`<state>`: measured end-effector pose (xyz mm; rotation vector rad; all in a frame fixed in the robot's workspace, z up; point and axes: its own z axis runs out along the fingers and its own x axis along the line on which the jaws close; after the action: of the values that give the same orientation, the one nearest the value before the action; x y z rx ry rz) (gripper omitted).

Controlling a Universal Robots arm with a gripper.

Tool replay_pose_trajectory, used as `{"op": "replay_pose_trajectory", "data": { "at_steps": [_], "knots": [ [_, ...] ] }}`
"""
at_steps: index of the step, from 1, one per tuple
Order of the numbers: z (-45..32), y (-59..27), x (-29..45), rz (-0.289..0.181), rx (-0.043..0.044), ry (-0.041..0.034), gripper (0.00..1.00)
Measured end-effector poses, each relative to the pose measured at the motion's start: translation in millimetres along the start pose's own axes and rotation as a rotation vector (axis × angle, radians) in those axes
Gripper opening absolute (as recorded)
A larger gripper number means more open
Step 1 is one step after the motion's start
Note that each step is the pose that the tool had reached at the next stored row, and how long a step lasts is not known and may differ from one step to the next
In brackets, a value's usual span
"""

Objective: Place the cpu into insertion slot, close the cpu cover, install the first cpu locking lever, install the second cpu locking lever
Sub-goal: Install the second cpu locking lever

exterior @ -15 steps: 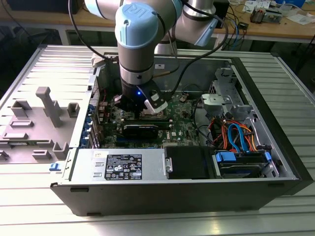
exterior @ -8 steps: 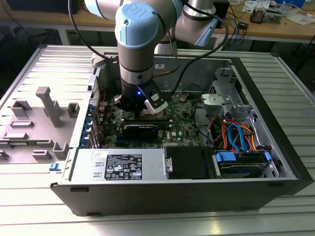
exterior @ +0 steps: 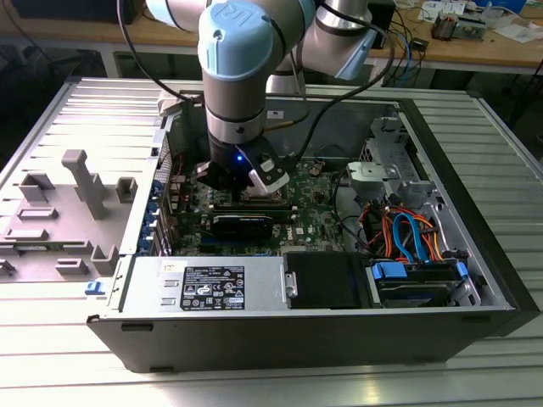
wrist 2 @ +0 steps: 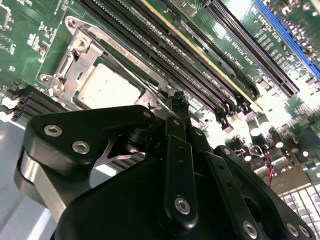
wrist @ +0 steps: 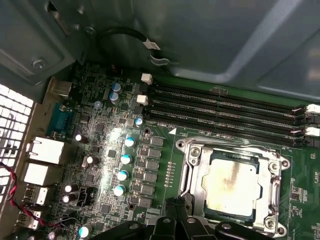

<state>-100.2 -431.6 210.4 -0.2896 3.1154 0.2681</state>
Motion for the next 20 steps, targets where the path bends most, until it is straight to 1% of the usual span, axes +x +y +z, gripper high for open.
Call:
{"op": "replay_pose_trajectory", "data": {
  "at_steps": [2,3,4,6,11,12,13,14,15,16,17,18,19,20],
  "knots": [
    [-7.3,1.5,-0.2,0.0,-0.0001,-0.0001,0.11],
    [-9.6,1.9,-0.2,0.0,-0.0002,-0.0002,0.11],
    [-14.9,2.9,-0.3,0.0,-0.0001,-0.0001,0.11],
    [-20.8,4.0,-0.5,0.0,-0.0001,-0.0002,0.11],
    [-39.5,7.8,-1.4,0.0,0.0001,-0.0001,0.11],
    [-41.0,8.0,-2.5,0.0,0.0015,0.0001,0.11],
    [-41.9,8.0,-4.2,0.0,0.0064,0.001,0.11],
    [-42.6,7.7,-6.8,0.0,0.0125,0.0023,0.11],
    [-42.7,7.2,-9.8,0.0,0.0169,0.0034,0.11],
    [-42.7,6.7,-13.2,0.001,0.021,0.0043,0.11],
    [-42.7,6.2,-19.3,0.002,0.0265,0.0053,0.11],
    [-42.5,6.5,-26.9,0.006,0.0348,0.0067,0.11],
    [-42.5,6.6,-29.8,0.008,0.0453,0.0093,0.11],
    [-42.5,6.3,-31.9,0.01,0.0632,0.0154,0.11]
  ]
}}
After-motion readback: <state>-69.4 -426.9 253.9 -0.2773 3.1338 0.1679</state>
